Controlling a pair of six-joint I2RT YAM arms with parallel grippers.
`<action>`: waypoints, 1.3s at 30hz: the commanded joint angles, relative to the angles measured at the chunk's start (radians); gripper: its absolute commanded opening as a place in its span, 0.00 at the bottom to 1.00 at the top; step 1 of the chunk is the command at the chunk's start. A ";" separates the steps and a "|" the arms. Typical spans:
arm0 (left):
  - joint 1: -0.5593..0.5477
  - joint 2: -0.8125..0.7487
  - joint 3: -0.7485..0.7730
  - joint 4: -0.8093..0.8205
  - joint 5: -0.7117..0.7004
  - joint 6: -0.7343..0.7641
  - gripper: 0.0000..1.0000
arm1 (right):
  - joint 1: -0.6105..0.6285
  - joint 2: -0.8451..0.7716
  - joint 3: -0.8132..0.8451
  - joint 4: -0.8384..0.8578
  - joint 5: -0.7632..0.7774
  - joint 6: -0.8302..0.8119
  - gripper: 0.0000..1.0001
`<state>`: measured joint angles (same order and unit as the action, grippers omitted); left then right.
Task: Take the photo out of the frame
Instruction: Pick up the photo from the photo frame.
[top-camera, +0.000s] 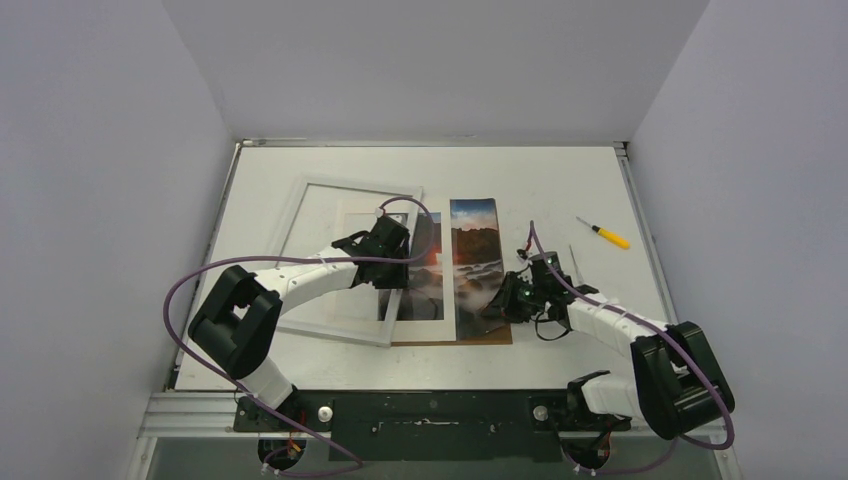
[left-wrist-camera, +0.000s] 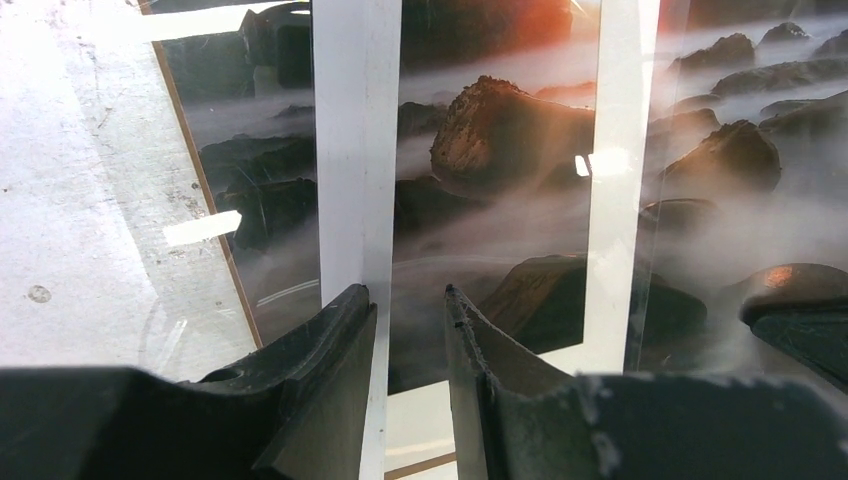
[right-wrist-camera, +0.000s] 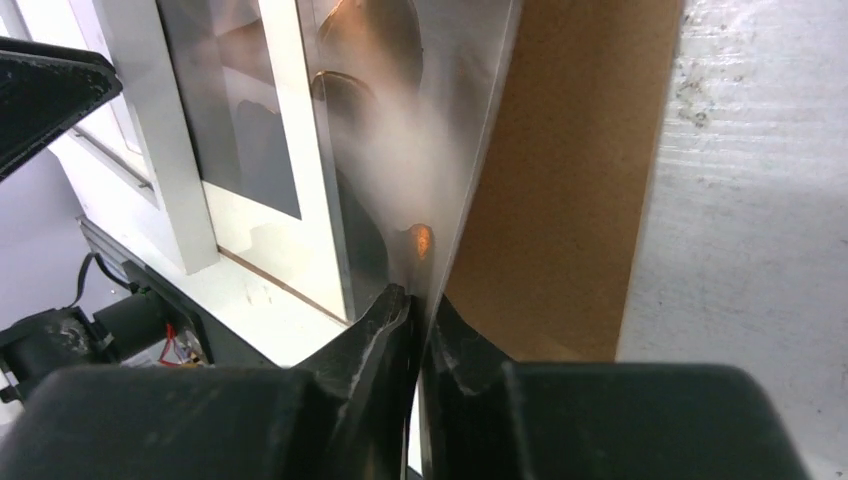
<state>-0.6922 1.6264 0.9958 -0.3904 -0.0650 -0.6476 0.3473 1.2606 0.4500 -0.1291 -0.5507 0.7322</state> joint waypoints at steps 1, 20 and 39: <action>0.000 -0.003 0.046 0.045 0.063 -0.014 0.30 | -0.005 -0.003 0.049 0.025 0.003 -0.013 0.05; 0.032 -0.023 0.069 0.059 0.129 -0.018 0.32 | -0.007 -0.243 0.234 -0.322 0.204 -0.125 0.05; 0.077 -0.169 0.011 0.005 0.061 -0.011 0.43 | -0.010 -0.350 0.642 -0.644 0.689 -0.217 0.05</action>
<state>-0.6365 1.5204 1.0199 -0.3717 0.0406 -0.6685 0.3454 0.9363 0.9878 -0.7219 0.0101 0.5510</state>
